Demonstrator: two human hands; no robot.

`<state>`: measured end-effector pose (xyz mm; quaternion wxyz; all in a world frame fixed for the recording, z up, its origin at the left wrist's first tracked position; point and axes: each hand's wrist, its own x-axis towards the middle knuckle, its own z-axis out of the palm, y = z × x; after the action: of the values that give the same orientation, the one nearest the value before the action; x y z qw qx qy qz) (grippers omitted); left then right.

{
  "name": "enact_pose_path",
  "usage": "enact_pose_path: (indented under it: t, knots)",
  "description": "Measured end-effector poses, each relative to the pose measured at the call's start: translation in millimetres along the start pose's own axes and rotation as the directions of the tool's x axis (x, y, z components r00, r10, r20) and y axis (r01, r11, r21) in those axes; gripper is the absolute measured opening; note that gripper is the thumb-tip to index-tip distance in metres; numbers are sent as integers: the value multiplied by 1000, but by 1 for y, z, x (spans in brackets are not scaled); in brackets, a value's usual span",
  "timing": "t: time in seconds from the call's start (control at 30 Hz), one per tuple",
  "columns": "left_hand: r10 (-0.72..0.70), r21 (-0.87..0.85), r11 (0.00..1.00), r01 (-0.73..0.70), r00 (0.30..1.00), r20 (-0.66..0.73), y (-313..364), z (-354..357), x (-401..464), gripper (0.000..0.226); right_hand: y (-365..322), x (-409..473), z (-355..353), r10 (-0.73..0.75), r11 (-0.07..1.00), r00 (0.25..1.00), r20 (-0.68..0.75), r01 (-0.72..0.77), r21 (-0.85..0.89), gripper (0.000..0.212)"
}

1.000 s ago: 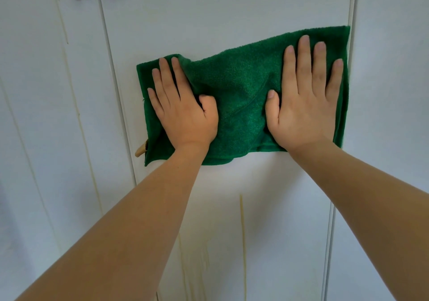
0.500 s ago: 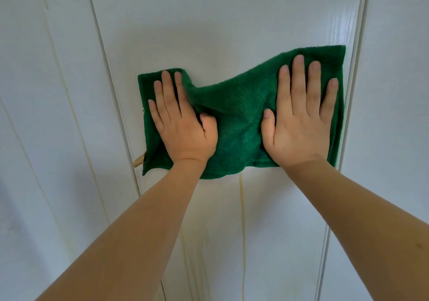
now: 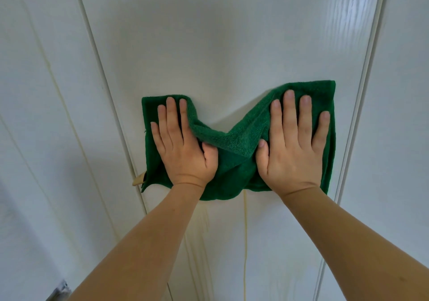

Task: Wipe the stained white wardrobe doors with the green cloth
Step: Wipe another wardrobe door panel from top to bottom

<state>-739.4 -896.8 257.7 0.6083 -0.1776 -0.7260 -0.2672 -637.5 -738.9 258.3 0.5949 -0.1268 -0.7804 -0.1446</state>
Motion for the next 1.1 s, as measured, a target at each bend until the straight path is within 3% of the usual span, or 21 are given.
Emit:
enact_pose_path:
  t: [0.93,1.1]
  knots:
    - [-146,-87,986,145,989,-9,-4,0,0,79,-9,-12,8,42,999,999,-12,-42,-30,65]
    - [-224,-115,969,220,974,-24,-3,-1,-2,83,-8,-12,8,28,999,1000,-13,-29,-39,64]
